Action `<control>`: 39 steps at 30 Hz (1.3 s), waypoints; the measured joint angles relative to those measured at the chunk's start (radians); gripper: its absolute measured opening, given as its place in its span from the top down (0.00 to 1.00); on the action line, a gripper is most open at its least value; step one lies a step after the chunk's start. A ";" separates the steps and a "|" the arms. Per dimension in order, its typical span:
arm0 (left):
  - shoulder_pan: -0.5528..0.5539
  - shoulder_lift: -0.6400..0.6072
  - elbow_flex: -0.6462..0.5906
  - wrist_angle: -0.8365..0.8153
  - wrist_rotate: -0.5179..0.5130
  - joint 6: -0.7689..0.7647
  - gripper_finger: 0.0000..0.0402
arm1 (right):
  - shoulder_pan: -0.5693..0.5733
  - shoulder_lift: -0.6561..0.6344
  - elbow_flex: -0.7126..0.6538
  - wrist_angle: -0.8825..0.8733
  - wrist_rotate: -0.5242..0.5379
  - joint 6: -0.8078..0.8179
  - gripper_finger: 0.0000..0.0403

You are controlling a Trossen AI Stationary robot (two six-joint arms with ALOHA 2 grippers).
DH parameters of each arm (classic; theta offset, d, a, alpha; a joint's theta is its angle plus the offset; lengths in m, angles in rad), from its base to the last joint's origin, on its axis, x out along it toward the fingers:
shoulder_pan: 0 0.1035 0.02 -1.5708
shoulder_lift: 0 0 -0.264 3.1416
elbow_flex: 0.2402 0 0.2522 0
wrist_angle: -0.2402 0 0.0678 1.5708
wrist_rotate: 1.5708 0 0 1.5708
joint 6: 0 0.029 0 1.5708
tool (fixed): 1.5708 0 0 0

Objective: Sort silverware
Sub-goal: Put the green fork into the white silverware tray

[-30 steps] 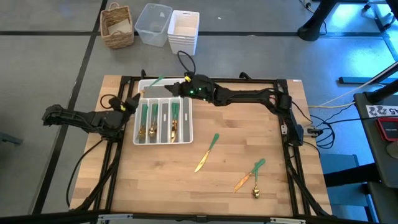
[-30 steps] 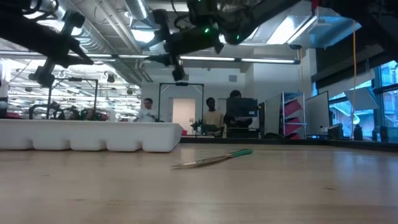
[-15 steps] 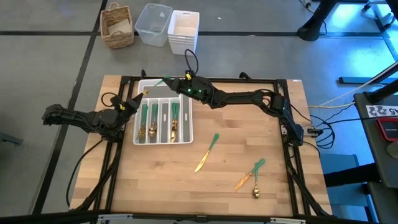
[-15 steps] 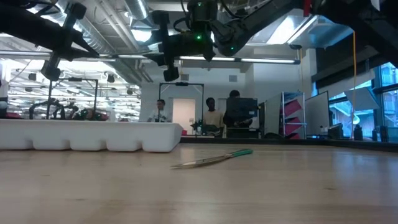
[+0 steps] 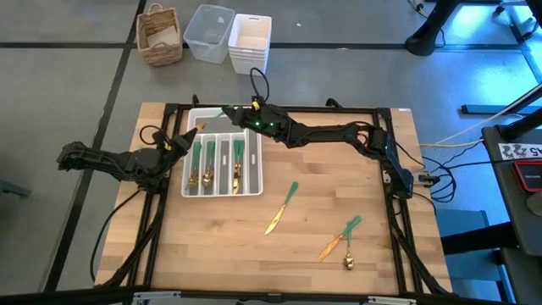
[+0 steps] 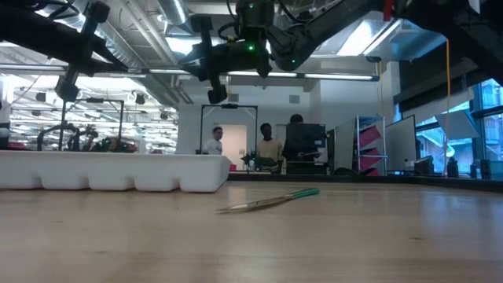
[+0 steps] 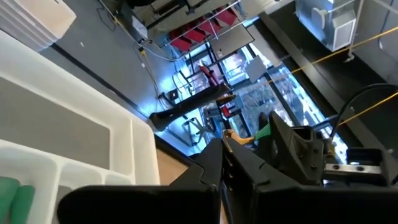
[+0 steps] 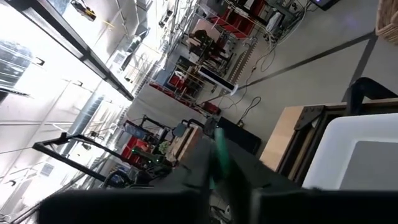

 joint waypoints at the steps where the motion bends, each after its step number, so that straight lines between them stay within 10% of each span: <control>1: 0.000 0.001 0.000 -0.002 0.000 0.011 1.00 | 0.000 0.000 0.000 0.001 0.000 -0.002 0.94; 19: 0.000 -0.201 0.000 -0.008 0.253 0.367 0.69 | -0.057 -0.008 0.002 0.010 -0.192 0.034 0.99; 39: 0.000 -0.313 0.029 0.001 0.297 0.459 0.68 | -0.053 -0.006 0.075 -0.271 -0.302 -0.036 0.99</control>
